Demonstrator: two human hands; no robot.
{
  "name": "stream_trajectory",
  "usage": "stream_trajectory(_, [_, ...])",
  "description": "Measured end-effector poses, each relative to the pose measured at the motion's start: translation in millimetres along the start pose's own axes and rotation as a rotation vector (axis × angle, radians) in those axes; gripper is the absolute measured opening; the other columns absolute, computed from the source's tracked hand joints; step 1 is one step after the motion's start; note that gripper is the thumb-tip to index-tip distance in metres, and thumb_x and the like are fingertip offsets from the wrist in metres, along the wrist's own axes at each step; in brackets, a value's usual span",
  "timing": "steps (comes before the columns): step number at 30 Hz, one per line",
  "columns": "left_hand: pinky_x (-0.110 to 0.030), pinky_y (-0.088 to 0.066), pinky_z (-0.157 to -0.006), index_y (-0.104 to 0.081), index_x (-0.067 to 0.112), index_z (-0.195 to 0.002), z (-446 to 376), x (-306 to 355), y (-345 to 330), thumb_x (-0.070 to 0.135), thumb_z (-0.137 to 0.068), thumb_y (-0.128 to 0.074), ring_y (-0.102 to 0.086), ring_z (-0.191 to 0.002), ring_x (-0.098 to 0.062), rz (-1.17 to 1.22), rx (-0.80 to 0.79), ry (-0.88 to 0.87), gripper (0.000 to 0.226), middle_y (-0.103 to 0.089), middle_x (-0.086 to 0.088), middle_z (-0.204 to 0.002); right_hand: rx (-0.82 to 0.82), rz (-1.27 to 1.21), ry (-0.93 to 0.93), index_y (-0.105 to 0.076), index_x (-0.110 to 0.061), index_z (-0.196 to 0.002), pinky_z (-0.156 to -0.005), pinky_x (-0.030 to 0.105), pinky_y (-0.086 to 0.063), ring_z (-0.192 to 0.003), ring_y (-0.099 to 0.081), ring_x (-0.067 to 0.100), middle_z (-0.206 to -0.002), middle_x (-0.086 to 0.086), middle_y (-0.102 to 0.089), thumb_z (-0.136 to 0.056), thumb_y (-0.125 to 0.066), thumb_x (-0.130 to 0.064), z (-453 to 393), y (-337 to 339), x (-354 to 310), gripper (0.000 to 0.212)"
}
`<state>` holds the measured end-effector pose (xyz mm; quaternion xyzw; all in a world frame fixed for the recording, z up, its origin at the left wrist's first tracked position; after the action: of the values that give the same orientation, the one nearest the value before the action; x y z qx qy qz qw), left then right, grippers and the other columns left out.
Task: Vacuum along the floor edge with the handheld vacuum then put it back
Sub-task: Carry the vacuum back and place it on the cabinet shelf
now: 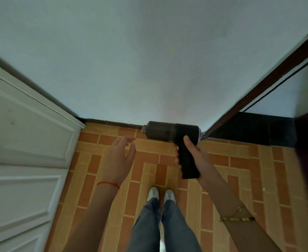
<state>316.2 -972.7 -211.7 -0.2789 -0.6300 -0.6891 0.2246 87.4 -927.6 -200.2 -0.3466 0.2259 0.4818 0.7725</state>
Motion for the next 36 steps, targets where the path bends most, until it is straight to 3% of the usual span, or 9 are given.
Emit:
stream_trajectory(2, [-0.027,-0.051,-0.083,-0.065,0.016,-0.113,11,27,31,0.021,-0.097,-0.056,-0.062,-0.098,-0.013,0.021,0.022,-0.021,0.019,-0.066,0.000,-0.109,0.002,0.000,0.008,-0.065,-0.004,-0.100,-0.058,0.029,-0.053,-0.062,-0.061,0.022,-0.078,0.010,-0.065,-0.081,-0.065,-0.042,32,-12,-16,0.042])
stream_trajectory(6, [-0.007,-0.038,-0.078,-0.064,0.016,-0.114,32,67,73,0.022,-0.099,-0.054,-0.058,-0.095,-0.006,0.023,0.024,-0.053,0.019,-0.065,0.006,-0.106,-0.004,0.035,0.031,-0.064,-0.003,-0.102,-0.058,0.031,-0.052,-0.063,-0.061,0.022,-0.079,0.011,-0.065,-0.080,-0.067,-0.044,81,-23,-33,0.047])
stream_trajectory(10, [-0.026,-0.050,-0.084,-0.065,0.017,-0.112,50,84,94,0.024,-0.099,-0.054,-0.061,-0.095,-0.008,0.052,0.061,-0.084,0.019,-0.067,0.004,-0.103,0.022,0.034,0.023,-0.065,0.000,-0.109,-0.064,0.033,-0.052,-0.065,-0.062,0.022,-0.081,0.012,-0.067,-0.075,-0.069,-0.046,112,-23,-33,0.058])
stream_trajectory(17, [-0.020,-0.048,-0.082,-0.066,0.016,-0.113,88,101,105,0.021,-0.098,-0.055,-0.061,-0.094,-0.006,0.055,0.094,-0.124,0.019,-0.068,0.004,-0.103,-0.043,0.059,0.034,-0.065,-0.004,-0.107,-0.062,0.031,-0.053,-0.066,-0.063,0.020,-0.083,0.010,-0.068,-0.078,-0.068,-0.044,145,-26,-27,0.050])
stream_trajectory(22, [-0.023,-0.050,-0.083,-0.066,0.023,-0.112,125,94,114,0.027,-0.100,-0.053,-0.061,-0.096,-0.003,0.076,0.182,-0.016,0.019,-0.068,0.009,-0.105,-0.130,0.111,0.031,-0.067,-0.006,-0.101,-0.061,0.030,-0.052,-0.063,-0.063,0.019,-0.079,0.008,-0.067,-0.080,-0.066,-0.044,156,-32,-21,0.044])
stream_trajectory(27, [-0.009,-0.039,-0.079,-0.065,0.027,-0.111,171,75,134,0.029,-0.099,-0.052,-0.058,-0.096,0.000,0.063,0.301,0.144,0.017,-0.066,0.014,-0.107,-0.232,0.189,-0.020,-0.066,-0.006,-0.100,-0.057,0.028,-0.052,-0.061,-0.062,0.019,-0.079,0.010,-0.066,-0.079,-0.067,-0.044,158,-52,-9,0.044])
stream_trajectory(33, [0.000,-0.036,-0.072,-0.066,0.024,-0.113,233,42,162,0.025,-0.099,-0.054,-0.057,-0.091,0.001,0.034,0.435,0.306,0.018,-0.065,0.016,-0.104,-0.375,0.329,-0.057,-0.067,-0.009,-0.099,-0.059,0.029,-0.052,-0.062,-0.063,0.019,-0.080,0.009,-0.067,-0.080,-0.065,-0.047,162,-96,20,0.043])
stream_trajectory(36, [-0.014,-0.045,-0.081,-0.067,0.020,-0.112,265,22,177,0.024,-0.097,-0.055,-0.062,-0.094,-0.006,0.048,0.516,0.355,0.019,-0.069,0.009,-0.105,-0.437,0.409,-0.092,-0.067,-0.011,-0.098,-0.059,0.029,-0.052,-0.061,-0.062,0.018,-0.079,0.007,-0.067,-0.078,-0.064,-0.048,169,-125,39,0.042])
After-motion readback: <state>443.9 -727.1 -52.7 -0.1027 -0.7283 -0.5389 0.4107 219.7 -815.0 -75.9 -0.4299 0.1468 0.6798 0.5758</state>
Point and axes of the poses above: each hand's wrist, its own z-axis away from the middle knuckle, its own y-axis out of the back of the hand, x = y × z, the point moved 4 cm from there along -z, towards the middle knuckle
